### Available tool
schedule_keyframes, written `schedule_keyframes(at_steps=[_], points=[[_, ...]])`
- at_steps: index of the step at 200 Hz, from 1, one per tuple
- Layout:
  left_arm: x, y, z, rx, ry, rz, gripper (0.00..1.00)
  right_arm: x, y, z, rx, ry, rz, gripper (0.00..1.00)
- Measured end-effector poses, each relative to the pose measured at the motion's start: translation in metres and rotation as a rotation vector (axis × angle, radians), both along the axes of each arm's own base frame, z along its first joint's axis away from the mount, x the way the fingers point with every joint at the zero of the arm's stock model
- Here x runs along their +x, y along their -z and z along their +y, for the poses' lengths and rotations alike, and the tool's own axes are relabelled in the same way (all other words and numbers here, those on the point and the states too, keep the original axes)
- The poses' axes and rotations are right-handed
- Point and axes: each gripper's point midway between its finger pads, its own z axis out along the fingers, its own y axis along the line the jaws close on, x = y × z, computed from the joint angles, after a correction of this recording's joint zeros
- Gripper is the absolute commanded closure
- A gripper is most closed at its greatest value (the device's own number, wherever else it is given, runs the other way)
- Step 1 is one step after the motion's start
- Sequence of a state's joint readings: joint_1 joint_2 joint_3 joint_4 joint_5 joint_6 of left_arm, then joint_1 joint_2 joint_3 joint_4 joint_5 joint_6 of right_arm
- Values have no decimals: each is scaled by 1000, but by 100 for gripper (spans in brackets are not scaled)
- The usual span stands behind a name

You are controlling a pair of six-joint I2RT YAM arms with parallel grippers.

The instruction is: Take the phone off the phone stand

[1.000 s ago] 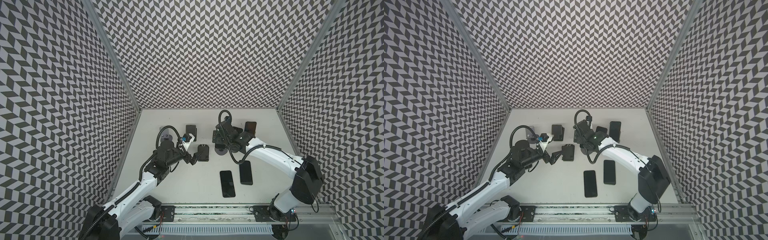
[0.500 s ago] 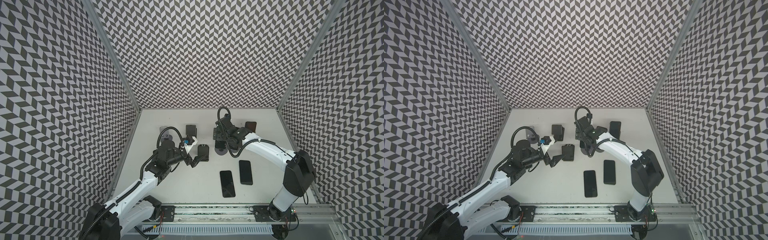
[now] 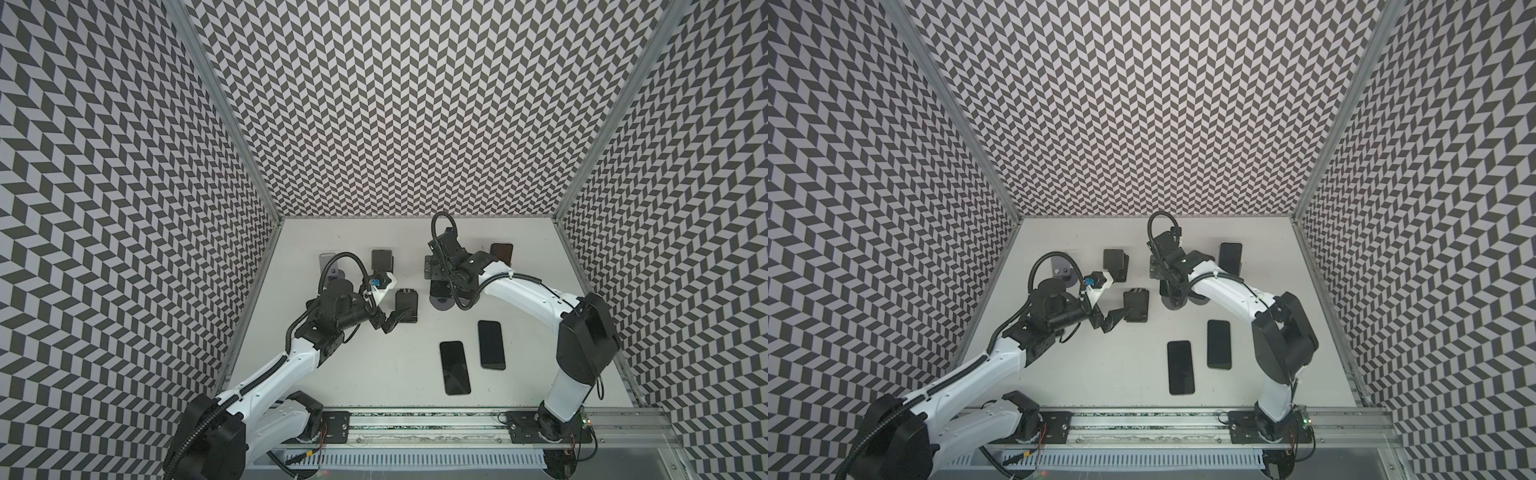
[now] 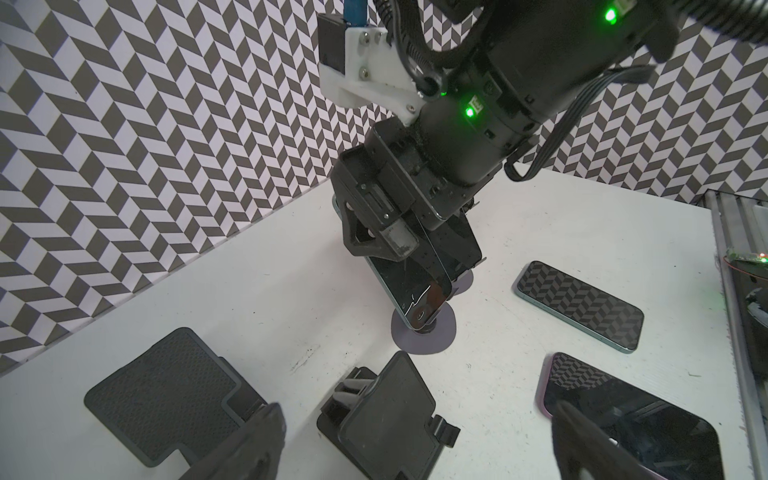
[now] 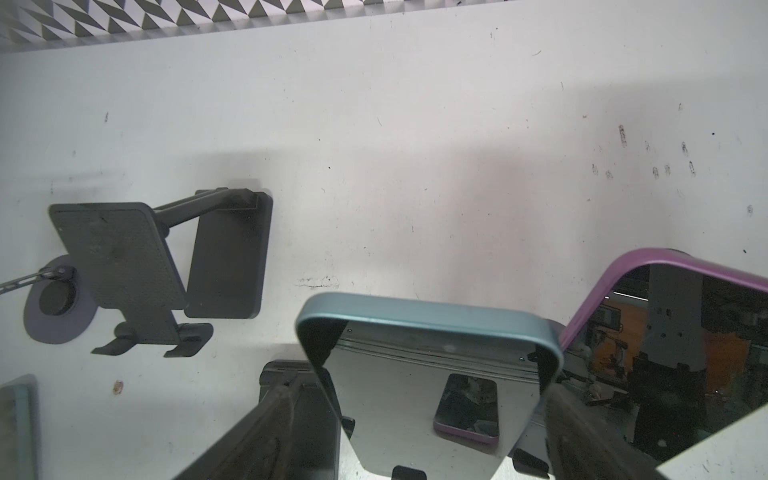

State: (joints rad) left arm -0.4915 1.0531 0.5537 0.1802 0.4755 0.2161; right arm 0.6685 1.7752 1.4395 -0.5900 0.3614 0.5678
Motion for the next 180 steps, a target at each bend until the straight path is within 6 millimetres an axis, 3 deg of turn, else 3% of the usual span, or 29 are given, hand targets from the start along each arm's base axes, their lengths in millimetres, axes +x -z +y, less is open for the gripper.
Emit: schedule_keyframes(at_steps=[180], points=[[9, 0, 7, 15, -62, -15, 0, 16, 22, 6, -45, 2, 80, 12]])
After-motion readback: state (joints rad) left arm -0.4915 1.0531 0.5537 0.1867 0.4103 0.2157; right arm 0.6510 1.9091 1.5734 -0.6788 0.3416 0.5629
